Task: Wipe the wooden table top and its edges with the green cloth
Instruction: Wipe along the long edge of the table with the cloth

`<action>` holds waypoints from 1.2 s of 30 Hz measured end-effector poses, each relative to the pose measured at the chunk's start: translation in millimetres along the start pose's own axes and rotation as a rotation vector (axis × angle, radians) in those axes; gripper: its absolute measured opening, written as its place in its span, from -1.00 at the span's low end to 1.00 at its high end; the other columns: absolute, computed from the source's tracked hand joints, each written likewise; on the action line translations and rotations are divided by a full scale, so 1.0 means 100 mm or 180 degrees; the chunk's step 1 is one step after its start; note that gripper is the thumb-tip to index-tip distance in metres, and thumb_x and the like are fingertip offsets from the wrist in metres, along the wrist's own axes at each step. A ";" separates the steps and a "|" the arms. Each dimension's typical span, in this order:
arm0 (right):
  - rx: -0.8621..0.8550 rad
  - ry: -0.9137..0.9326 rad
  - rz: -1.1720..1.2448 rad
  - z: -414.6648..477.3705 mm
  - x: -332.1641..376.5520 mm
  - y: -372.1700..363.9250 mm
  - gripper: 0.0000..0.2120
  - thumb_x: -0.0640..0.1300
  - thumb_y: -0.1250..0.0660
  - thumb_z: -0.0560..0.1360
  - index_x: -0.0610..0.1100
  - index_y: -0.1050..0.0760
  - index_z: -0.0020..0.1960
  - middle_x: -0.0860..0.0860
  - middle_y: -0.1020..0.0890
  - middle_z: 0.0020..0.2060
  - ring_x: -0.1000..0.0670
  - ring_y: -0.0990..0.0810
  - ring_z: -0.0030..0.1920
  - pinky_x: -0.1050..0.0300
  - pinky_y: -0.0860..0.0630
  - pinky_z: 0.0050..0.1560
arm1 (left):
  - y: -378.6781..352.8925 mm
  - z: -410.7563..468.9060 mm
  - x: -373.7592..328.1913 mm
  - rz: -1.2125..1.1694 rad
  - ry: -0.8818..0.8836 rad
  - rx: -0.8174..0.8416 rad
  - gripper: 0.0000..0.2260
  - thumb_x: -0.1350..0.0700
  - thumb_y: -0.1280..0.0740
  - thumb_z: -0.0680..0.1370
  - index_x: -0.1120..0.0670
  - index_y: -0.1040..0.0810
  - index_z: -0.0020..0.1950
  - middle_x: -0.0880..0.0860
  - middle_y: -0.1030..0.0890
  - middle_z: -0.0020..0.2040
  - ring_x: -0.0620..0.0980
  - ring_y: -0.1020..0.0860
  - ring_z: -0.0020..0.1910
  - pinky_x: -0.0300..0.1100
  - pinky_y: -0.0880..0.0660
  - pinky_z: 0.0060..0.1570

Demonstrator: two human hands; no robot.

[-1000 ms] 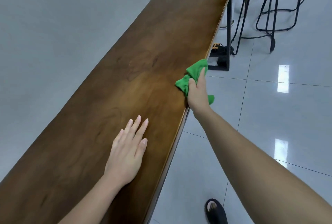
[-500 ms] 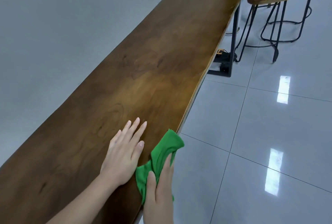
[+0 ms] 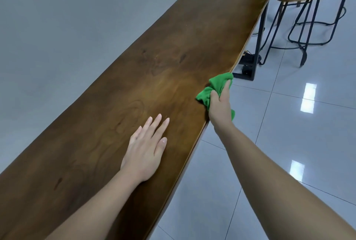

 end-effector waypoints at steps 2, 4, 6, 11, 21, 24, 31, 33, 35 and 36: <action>0.0053 -0.0003 0.0035 -0.16 -0.03 -0.03 -0.33 -0.05 -0.06 0.82 0.06 0.21 0.81 0.09 -0.07 0.79 -0.02 -0.19 0.74 -0.15 -0.17 0.73 | -0.01 -0.05 0.00 0.0003 -0.0018 0.0018 -0.19 -0.46 0.52 0.58 -0.30 0.10 0.81 -0.22 0.12 0.82 -0.13 0.16 0.80 0.08 0.06 0.79; 0.0120 0.0031 0.0099 -0.44 -0.08 -0.09 -0.32 -0.05 -0.07 0.81 0.09 0.21 0.80 0.10 -0.08 0.79 -0.01 -0.20 0.73 -0.15 -0.19 0.72 | -0.03 -0.14 0.02 -0.0013 -0.0071 0.0023 -0.25 -0.44 0.45 0.63 -0.28 0.10 0.81 -0.22 0.12 0.83 -0.14 0.16 0.80 0.06 0.06 0.79; 0.0180 0.0119 0.0082 -0.82 -0.13 -0.19 -0.33 -0.06 -0.07 0.81 0.11 0.20 0.80 0.15 -0.07 0.78 0.04 -0.18 0.73 -0.11 -0.17 0.73 | -0.05 -0.30 0.05 0.0012 -0.0123 0.0018 -0.34 -0.37 0.35 0.70 -0.28 0.09 0.81 -0.22 0.11 0.83 -0.15 0.16 0.80 0.03 0.07 0.79; 0.0241 0.0249 0.0062 -1.93 -0.28 -0.46 -0.33 -0.09 -0.07 0.83 0.13 0.22 0.80 0.21 0.02 0.78 0.19 -0.03 0.74 -0.05 -0.05 0.77 | -0.09 -0.89 0.17 0.0039 -0.0234 -0.0021 -0.41 -0.31 0.28 0.75 -0.28 0.09 0.81 -0.24 0.13 0.82 -0.18 0.19 0.79 -0.02 0.09 0.78; 0.0491 -0.0059 0.0375 -4.58 -0.65 -1.23 -0.33 0.14 -0.04 0.79 0.38 0.30 0.71 0.50 0.10 0.69 0.41 0.03 0.67 0.25 -0.07 0.70 | -0.16 -2.11 0.50 0.0062 -0.0417 0.0013 -0.46 -0.24 0.21 0.81 -0.26 0.07 0.82 -0.25 0.16 0.82 -0.22 0.24 0.78 -0.03 0.12 0.78; 0.0482 -0.0093 0.0394 -5.15 -0.73 -1.40 -0.33 0.09 -0.05 0.79 0.34 0.29 0.73 0.46 0.11 0.71 0.37 0.04 0.69 0.13 -0.07 0.74 | -0.17 -2.51 0.63 0.0032 -0.0430 0.0036 -0.44 -0.26 0.22 0.78 -0.25 0.05 0.82 -0.24 0.14 0.82 -0.21 0.22 0.78 -0.03 0.11 0.78; 0.0507 -0.0066 0.0408 -5.37 -0.76 -1.42 -0.33 0.06 -0.09 0.83 0.37 0.25 0.74 0.43 0.01 0.72 0.36 -0.05 0.68 0.06 -0.13 0.75 | -0.18 -3.04 0.83 0.0052 -0.0454 -0.0027 -0.46 -0.23 0.19 0.80 -0.27 0.04 0.81 -0.25 0.12 0.82 -0.20 0.20 0.79 0.01 0.08 0.79; 0.0437 0.0023 0.0416 -5.08 -0.69 -1.33 -0.34 0.00 -0.11 0.84 0.27 0.19 0.77 0.33 -0.07 0.74 0.30 -0.11 0.70 0.01 -0.15 0.75 | -0.17 -3.05 0.84 0.0056 -0.0442 -0.0038 -0.44 -0.25 0.21 0.78 -0.27 0.04 0.81 -0.24 0.10 0.82 -0.19 0.18 0.79 0.03 0.05 0.79; 0.0311 0.0085 0.0361 -4.65 -0.60 -1.20 -0.34 -0.07 -0.11 0.83 0.19 0.16 0.80 0.24 -0.13 0.75 0.24 -0.17 0.69 0.01 -0.17 0.74 | -0.17 -3.03 0.84 0.0038 -0.0414 -0.0040 -0.43 -0.28 0.23 0.77 -0.29 0.05 0.81 -0.24 0.10 0.82 -0.19 0.18 0.79 0.05 0.04 0.79; 0.0194 0.0102 0.0297 -4.39 -0.56 -1.12 -0.34 -0.09 -0.11 0.83 0.14 0.15 0.80 0.19 -0.15 0.75 0.20 -0.19 0.69 0.00 -0.17 0.73 | -0.17 -3.02 0.84 0.0040 -0.0408 -0.0029 -0.43 -0.29 0.24 0.77 -0.30 0.06 0.81 -0.25 0.11 0.82 -0.20 0.19 0.79 0.05 0.04 0.79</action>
Point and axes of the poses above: each hand's wrist, its own z-axis towards the middle knuckle, its own y-axis out of the back of the hand, x = y × z, the point moved 10 cm from there along z, towards the middle knuckle
